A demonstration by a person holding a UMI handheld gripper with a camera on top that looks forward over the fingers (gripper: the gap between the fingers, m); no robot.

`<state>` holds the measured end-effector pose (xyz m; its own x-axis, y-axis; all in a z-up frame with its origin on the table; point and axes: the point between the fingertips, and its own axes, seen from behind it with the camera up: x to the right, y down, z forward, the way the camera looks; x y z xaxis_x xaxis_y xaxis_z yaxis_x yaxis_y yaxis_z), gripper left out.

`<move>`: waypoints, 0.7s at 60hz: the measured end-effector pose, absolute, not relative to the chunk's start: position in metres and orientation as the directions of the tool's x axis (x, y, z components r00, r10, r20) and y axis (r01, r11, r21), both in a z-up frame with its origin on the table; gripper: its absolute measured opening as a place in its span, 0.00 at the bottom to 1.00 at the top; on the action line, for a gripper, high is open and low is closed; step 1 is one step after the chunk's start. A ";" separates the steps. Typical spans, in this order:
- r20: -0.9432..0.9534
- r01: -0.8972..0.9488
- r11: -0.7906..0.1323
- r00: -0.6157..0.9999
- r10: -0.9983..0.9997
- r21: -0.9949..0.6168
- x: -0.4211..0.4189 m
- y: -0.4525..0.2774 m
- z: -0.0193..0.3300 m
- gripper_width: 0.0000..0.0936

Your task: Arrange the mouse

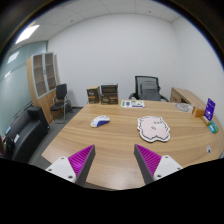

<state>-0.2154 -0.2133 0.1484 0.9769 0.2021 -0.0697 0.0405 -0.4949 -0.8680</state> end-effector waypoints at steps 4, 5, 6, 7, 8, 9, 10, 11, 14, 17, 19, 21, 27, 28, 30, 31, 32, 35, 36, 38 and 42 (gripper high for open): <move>-0.084 0.013 -0.515 0.983 0.165 -0.857 -0.222 -0.212 0.140 0.87; -0.092 0.005 -0.517 0.983 0.162 -0.856 -0.225 -0.211 0.139 0.87; -0.102 -0.004 -0.519 0.982 0.160 -0.855 -0.230 -0.210 0.139 0.87; -0.111 -0.013 -0.519 0.981 0.159 -0.854 -0.235 -0.209 0.138 0.87; -0.119 -0.020 -0.520 0.980 0.158 -0.854 -0.240 -0.207 0.137 0.87; -0.124 -0.024 -0.521 0.980 0.159 -0.853 -0.243 -0.205 0.136 0.87; -0.127 -0.027 -0.523 0.980 0.156 -0.852 -0.248 -0.203 0.134 0.87; -0.128 -0.028 -0.526 0.980 0.154 -0.850 -0.249 -0.201 0.133 0.87; -0.127 -0.029 -0.535 0.981 0.147 -0.844 -0.260 -0.191 0.129 0.87; -0.130 -0.025 -0.557 0.980 0.150 -0.830 -0.271 -0.184 0.123 0.87; -0.129 -0.018 -0.584 0.981 0.148 -0.812 -0.275 -0.179 0.116 0.88; -0.129 -0.010 -0.601 0.979 0.155 -0.799 -0.280 -0.171 0.110 0.90; -0.133 -0.001 -0.592 0.975 0.179 -0.806 -0.296 -0.132 0.101 0.89; -0.132 -0.001 -0.591 0.975 0.179 -0.807 -0.298 -0.126 0.098 0.90; -0.129 0.003 -0.587 0.975 0.183 -0.810 -0.301 -0.110 0.093 0.89; -0.126 0.006 -0.585 0.974 0.186 -0.811 -0.303 -0.103 0.091 0.89; -0.124 0.011 -0.583 0.974 0.190 -0.813 -0.306 -0.096 0.088 0.89; -0.120 0.022 -0.578 0.971 0.207 -0.816 -0.316 -0.071 0.076 0.89; -0.121 0.023 -0.578 0.970 0.209 -0.816 -0.323 -0.064 0.071 0.89; -0.127 0.021 -0.582 0.969 0.212 -0.813 -0.329 -0.050 0.063 0.89; -0.145 0.012 -0.591 0.965 0.217 -0.806 -0.341 -0.023 0.048 0.89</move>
<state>-0.3410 -0.0231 0.0480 0.9652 0.2173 -0.1454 0.0117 -0.5914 -0.8063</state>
